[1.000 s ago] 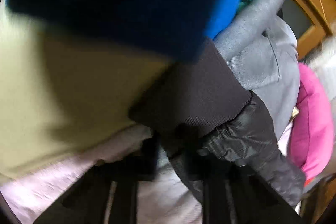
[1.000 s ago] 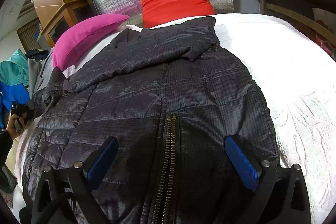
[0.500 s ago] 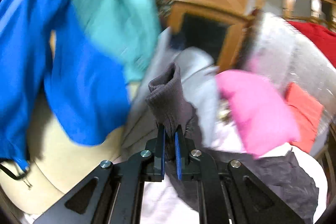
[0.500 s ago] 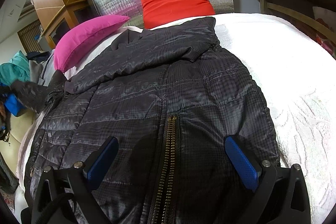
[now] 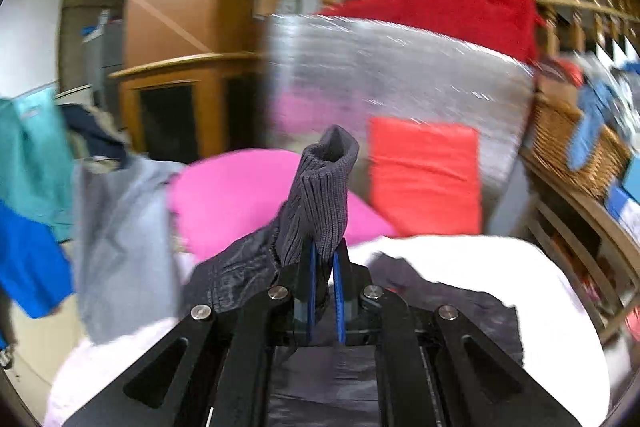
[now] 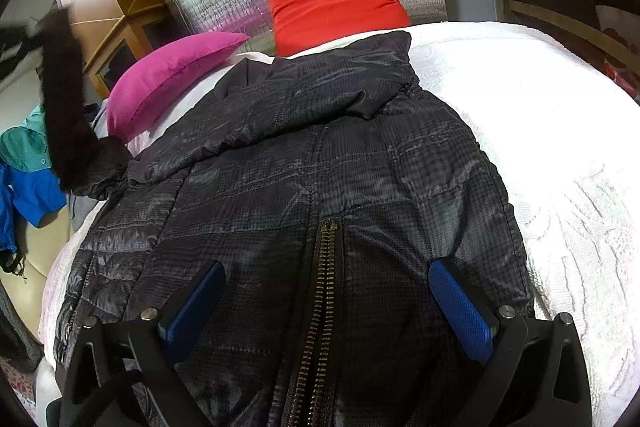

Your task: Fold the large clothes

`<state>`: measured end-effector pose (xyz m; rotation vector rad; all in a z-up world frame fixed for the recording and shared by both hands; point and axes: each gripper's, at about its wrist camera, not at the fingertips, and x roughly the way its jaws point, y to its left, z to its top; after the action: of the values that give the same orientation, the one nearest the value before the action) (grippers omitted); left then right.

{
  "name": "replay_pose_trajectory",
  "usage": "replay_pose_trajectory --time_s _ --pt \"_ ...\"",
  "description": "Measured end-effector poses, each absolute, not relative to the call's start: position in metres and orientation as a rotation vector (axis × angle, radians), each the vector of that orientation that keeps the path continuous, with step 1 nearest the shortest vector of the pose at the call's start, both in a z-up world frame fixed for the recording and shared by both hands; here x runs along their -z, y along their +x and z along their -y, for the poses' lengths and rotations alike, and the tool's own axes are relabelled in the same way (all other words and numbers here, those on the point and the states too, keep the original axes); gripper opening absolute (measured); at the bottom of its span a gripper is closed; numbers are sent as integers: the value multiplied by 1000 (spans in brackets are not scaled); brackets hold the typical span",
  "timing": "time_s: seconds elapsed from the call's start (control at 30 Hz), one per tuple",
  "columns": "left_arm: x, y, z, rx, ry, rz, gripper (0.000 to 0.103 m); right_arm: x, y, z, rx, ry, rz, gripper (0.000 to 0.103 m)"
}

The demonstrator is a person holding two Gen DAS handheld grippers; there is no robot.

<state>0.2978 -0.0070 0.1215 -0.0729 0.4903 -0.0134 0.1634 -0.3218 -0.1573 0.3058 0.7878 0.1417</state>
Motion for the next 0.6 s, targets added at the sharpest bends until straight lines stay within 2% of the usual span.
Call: replay_pose_trajectory --time_s 0.17,0.3,0.47,0.6 --pt "-75 319 115 110 5 -581 8 157 164 323 -147 317 -788 103" --pt "-22 336 169 130 29 -675 8 157 164 322 -143 310 -791 103" --pt "33 351 192 124 28 -782 8 157 165 323 -143 315 -789 103" --pt "42 351 192 146 -13 -796 10 157 167 322 -139 308 -790 103"
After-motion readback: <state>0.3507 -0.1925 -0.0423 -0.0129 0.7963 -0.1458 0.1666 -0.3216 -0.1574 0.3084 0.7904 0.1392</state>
